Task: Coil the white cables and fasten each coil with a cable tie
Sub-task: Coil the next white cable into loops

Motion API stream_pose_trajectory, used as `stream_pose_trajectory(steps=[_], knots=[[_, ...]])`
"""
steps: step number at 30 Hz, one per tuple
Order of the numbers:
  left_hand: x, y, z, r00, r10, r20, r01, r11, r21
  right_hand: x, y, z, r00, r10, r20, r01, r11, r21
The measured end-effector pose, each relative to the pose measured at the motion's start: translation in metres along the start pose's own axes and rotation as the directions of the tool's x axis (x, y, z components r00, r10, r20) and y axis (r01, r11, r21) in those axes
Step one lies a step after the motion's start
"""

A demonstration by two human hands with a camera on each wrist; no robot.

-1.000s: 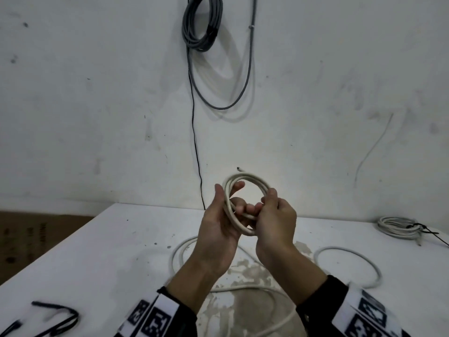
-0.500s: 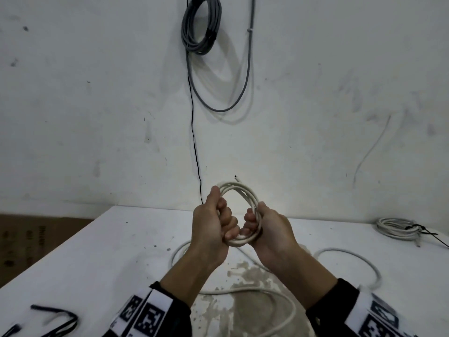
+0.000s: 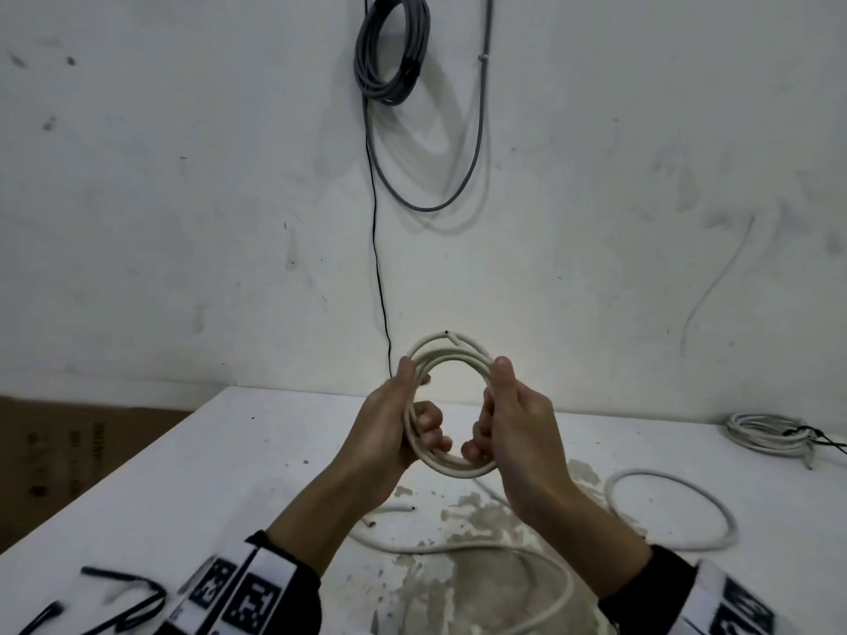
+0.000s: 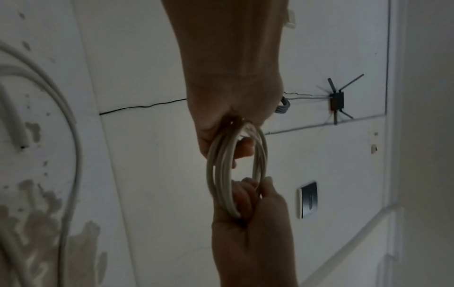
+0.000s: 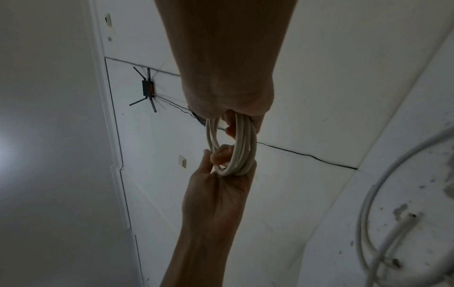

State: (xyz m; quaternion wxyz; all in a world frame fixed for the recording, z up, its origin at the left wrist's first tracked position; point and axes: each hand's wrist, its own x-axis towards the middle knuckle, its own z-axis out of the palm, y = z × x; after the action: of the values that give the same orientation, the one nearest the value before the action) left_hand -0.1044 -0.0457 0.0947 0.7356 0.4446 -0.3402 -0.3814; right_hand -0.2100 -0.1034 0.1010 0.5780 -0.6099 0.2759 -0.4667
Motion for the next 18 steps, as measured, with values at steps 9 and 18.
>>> stream_pose_trajectory(steps=[9, 18], knots=[[0.002, 0.003, -0.016, 0.853, 0.492, 0.172, -0.433, 0.485, 0.76, 0.006, -0.004, 0.002, 0.988, 0.047, 0.145, -0.024, 0.987, -0.156], [0.001, 0.006, -0.018, 0.842, 0.508, 0.18, -0.462, 0.508, 0.727, 0.01, 0.001, 0.002, 0.966, 0.046, 0.255, -0.007, 0.988, -0.152]])
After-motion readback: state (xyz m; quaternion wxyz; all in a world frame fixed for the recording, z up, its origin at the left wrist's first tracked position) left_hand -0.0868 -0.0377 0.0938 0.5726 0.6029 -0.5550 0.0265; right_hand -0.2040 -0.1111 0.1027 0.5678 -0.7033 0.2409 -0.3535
